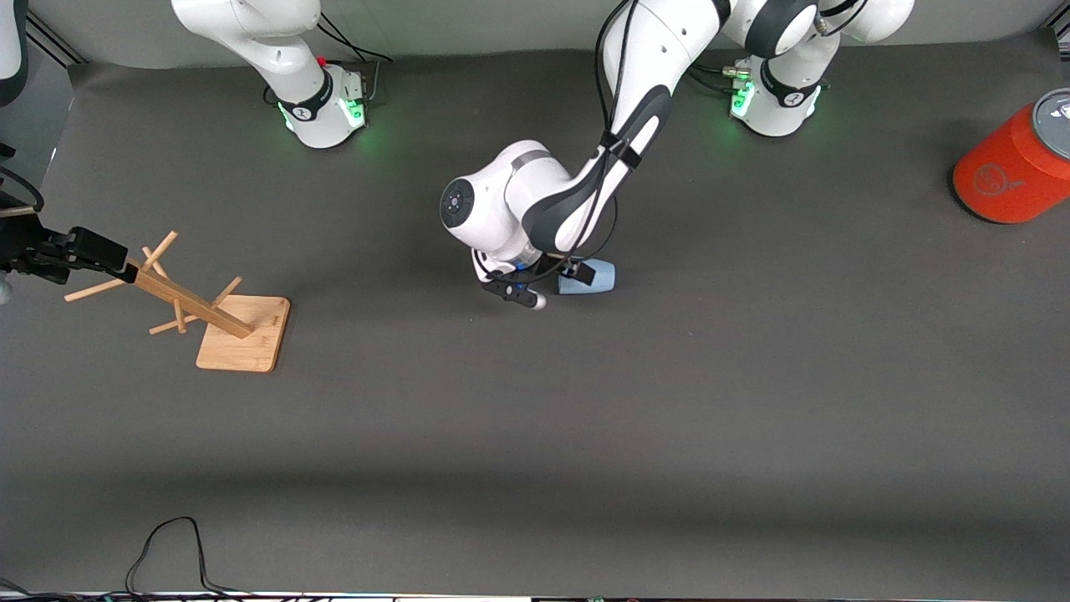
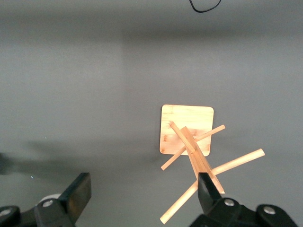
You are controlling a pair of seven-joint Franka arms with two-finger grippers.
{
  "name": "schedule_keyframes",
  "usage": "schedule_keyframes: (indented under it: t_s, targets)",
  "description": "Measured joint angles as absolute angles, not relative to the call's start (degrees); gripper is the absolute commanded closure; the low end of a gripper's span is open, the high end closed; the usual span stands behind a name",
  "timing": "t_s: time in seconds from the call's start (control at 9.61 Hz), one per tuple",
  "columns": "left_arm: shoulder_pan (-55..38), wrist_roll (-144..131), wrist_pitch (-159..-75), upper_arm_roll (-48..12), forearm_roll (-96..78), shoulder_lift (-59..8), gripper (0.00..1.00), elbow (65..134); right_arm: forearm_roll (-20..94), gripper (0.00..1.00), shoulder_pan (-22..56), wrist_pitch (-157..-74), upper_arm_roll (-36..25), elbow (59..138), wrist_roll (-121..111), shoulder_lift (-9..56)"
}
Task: Rotate and upright cup with both arms
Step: 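Grasp the upside-down blue cup with the left gripper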
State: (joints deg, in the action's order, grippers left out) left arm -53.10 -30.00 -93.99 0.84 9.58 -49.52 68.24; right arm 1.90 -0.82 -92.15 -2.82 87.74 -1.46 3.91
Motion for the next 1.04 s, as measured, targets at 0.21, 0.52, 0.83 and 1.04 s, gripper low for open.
schedule_keyframes:
  t_s: [0.21, 0.52, 0.83, 1.04]
  targets:
    - [-52.71, -30.54, -94.05, 0.95, 8.33, -49.55, 0.01, 68.08, 1.90, 0.00, -0.83, -92.15, -2.82, 87.74, -1.46, 3.91]
    - [-52.87, -31.42, -95.32, 0.80, 8.36, -49.95, 0.05, 69.27, 1.90, 0.00, -0.83, -92.15, -2.82, 87.74, -1.46, 3.91]
    - [-53.12, -31.33, -96.02, 0.54, 11.85, -50.49, 0.30, 69.53, 1.90, 0.00, -0.83, -92.15, -2.81, 87.74, -1.46, 3.91]
    - [-54.44, -30.36, -96.27, 0.30, 17.06, -51.28, 0.56, 70.46, 1.25, 0.00, -0.84, -92.15, -2.81, 87.75, -1.93, 3.91]
